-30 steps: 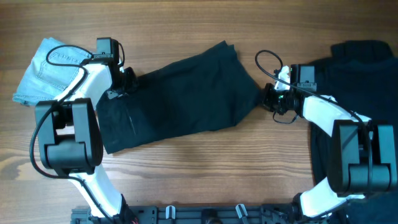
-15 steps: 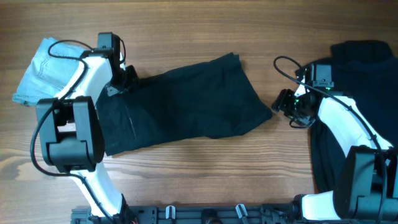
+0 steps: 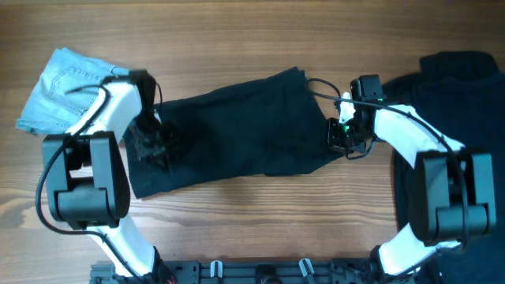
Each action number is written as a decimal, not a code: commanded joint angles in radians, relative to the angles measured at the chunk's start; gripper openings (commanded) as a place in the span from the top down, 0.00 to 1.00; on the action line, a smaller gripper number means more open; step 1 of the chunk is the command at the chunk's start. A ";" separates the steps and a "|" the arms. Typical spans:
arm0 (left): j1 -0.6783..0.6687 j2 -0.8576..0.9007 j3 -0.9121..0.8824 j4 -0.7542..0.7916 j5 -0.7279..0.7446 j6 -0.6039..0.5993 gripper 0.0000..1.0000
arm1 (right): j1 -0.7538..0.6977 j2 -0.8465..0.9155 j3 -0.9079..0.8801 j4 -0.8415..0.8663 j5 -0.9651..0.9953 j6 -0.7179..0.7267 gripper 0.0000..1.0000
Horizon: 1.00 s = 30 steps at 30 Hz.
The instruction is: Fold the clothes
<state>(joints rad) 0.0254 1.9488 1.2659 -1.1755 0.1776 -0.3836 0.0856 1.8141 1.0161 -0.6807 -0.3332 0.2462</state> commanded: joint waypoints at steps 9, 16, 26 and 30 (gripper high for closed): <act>0.082 -0.031 -0.055 -0.005 -0.066 -0.050 0.65 | -0.046 -0.169 0.032 -0.072 0.021 -0.024 0.63; -0.003 -0.169 0.008 0.078 0.053 -0.014 0.64 | 0.023 -0.161 0.030 0.286 -0.285 -0.008 0.72; -0.009 -0.171 0.008 0.076 0.051 -0.013 0.63 | 0.023 0.274 0.032 0.669 -0.096 0.702 0.84; -0.009 -0.171 0.008 0.090 0.101 -0.001 0.62 | -0.107 0.273 0.091 0.725 -0.102 0.653 0.84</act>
<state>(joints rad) 0.0158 1.7897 1.2633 -1.0977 0.2306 -0.4084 0.0605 2.0464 1.0740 0.0483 -0.5262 0.9051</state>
